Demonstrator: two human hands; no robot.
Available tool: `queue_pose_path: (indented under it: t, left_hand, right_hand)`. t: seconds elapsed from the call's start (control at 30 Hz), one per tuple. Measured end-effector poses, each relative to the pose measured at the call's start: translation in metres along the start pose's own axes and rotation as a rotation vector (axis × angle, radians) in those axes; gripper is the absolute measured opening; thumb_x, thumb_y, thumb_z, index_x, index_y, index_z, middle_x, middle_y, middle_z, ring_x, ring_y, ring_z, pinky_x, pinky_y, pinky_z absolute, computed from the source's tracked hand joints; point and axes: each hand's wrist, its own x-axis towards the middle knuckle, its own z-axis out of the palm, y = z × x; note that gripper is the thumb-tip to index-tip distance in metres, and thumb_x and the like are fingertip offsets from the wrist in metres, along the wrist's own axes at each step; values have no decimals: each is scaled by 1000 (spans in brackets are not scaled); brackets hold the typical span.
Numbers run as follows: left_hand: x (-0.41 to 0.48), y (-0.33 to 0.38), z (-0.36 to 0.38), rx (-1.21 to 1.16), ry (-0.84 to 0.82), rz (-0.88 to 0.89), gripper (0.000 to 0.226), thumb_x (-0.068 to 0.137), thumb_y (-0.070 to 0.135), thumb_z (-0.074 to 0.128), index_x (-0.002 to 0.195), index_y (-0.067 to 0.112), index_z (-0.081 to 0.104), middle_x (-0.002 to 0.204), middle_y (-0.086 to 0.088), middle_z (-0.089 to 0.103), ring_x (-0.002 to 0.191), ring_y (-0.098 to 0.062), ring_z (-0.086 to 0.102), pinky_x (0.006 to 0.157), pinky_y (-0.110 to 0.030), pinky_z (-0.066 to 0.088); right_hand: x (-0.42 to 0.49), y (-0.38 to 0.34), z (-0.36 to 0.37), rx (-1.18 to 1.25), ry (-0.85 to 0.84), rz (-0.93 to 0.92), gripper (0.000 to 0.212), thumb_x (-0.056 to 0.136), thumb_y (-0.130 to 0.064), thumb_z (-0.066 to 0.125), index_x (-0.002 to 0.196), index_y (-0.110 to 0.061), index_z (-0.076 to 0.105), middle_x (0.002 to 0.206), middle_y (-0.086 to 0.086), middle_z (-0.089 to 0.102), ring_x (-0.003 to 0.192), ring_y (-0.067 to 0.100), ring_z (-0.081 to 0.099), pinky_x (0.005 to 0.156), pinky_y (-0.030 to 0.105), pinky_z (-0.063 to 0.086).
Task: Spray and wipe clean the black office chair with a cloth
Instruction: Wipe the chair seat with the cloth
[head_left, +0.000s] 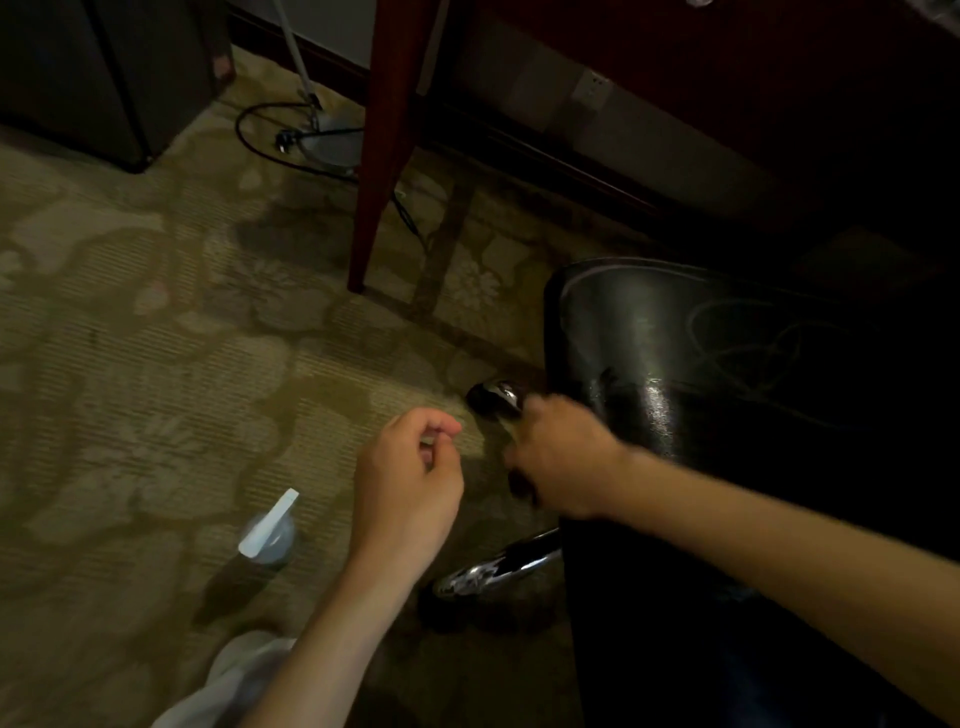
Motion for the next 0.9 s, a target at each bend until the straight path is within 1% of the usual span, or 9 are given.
queue_pose_path:
  t: [0.1, 0.17, 0.23, 0.33, 0.43, 0.53, 0.63, 0.8, 0.9]
  left_hand:
    - [-2, 2, 0, 2, -4, -2, 22, 91, 7, 51, 86, 26, 61, 95, 6, 63, 82, -3, 58, 63, -13, 41]
    - [-2, 3, 1, 1, 0, 7, 21, 90, 6, 51, 87, 24, 61, 97, 3, 64, 82, -4, 58, 65, -12, 43]
    - [-3, 4, 2, 4, 1, 18, 25, 89, 5, 52, 82, 28, 59, 97, 1, 64, 82, -4, 58, 66, -12, 44]
    - [-5, 4, 2, 15, 2, 19, 25, 90, 5, 52, 82, 28, 58, 94, 2, 64, 80, -6, 58, 68, -18, 46]
    - [-5, 3, 1, 16, 15, 31, 25, 90, 5, 51, 83, 27, 60, 94, 3, 64, 81, -9, 60, 67, -19, 47]
    - [-3, 3, -1, 17, 4, 32, 28, 91, 5, 51, 79, 30, 58, 91, 8, 63, 79, -3, 58, 59, -10, 42]
    - [-3, 6, -1, 12, -3, 33, 30, 91, 5, 51, 79, 32, 57, 90, 10, 61, 79, -2, 57, 57, -7, 42]
    - [0, 2, 8, 27, 6, 39, 33, 89, 4, 53, 75, 34, 56, 85, 10, 62, 75, -4, 59, 57, -8, 40]
    - [-2, 1, 10, 21, -11, 39, 31, 89, 5, 53, 78, 33, 58, 84, 8, 64, 72, -6, 60, 55, -10, 41]
  right_hand:
    - [-52, -65, 15, 17, -179, -193, 24, 89, -29, 51, 107, -17, 63, 106, 6, 62, 102, 29, 42, 76, 36, 31]
    - [-70, -92, 22, 28, -329, -326, 28, 92, -26, 52, 117, -17, 60, 118, 10, 59, 112, 33, 40, 88, 40, 35]
    - [-77, -101, 28, 30, -374, -388, 29, 91, -24, 53, 119, -19, 58, 120, 10, 57, 117, 34, 40, 92, 42, 36]
    - [-62, -76, 33, 96, -124, -284, 21, 87, -27, 54, 106, -22, 62, 105, 3, 61, 106, 28, 46, 82, 38, 37]
    - [-15, -4, 25, 85, 192, -87, 20, 70, -27, 64, 89, -24, 65, 87, -1, 63, 91, 24, 56, 68, 32, 41]
    - [22, 71, 3, 142, 423, 168, 37, 69, -29, 68, 105, -23, 62, 101, 5, 60, 99, 28, 52, 74, 36, 41]
    - [43, 114, -7, 228, 450, 372, 44, 83, -30, 59, 126, -26, 49, 124, 5, 50, 116, 28, 39, 88, 38, 36]
    - [44, 116, 8, 248, 570, 423, 43, 83, -27, 60, 125, -28, 50, 123, 3, 53, 115, 28, 41, 88, 39, 36]
    - [45, 128, 8, 330, 625, 544, 43, 84, -24, 58, 125, -28, 51, 124, 3, 53, 117, 28, 41, 89, 39, 35]
